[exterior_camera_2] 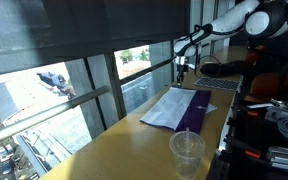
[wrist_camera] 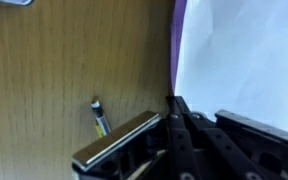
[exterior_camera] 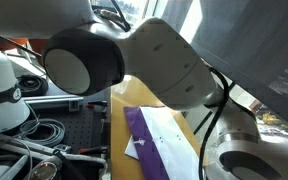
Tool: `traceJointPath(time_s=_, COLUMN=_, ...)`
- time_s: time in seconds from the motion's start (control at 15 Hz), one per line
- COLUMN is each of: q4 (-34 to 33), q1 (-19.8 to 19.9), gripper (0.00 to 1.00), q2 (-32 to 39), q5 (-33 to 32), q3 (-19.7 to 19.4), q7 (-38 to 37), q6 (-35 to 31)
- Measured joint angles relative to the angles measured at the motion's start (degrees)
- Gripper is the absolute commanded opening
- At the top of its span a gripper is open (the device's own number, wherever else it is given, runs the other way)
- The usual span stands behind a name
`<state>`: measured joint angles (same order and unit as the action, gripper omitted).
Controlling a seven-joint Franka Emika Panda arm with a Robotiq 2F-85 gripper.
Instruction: Close the purple file holder
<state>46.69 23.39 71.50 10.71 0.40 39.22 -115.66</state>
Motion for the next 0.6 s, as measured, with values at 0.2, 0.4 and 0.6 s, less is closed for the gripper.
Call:
traceJointPath(time_s=0.2, q4=-0.66, q1=0.33, gripper=0.00, q2=-0.37, q5=0.16, q3=0.00, q7=0.00, q6=0.14)
traceJointPath(time_s=0.4, q4=-0.71, q1=0.31, gripper=0.00, q2=-1.43, q5=-0.16, q3=-0.07, q7=0.00, q6=1.27)
traceJointPath(time_s=0.6, q4=-0.36, q1=-0.63, gripper=0.00, q2=-3.32, q5=-2.02, q3=-1.07, q7=-0.30, q6=4.08)
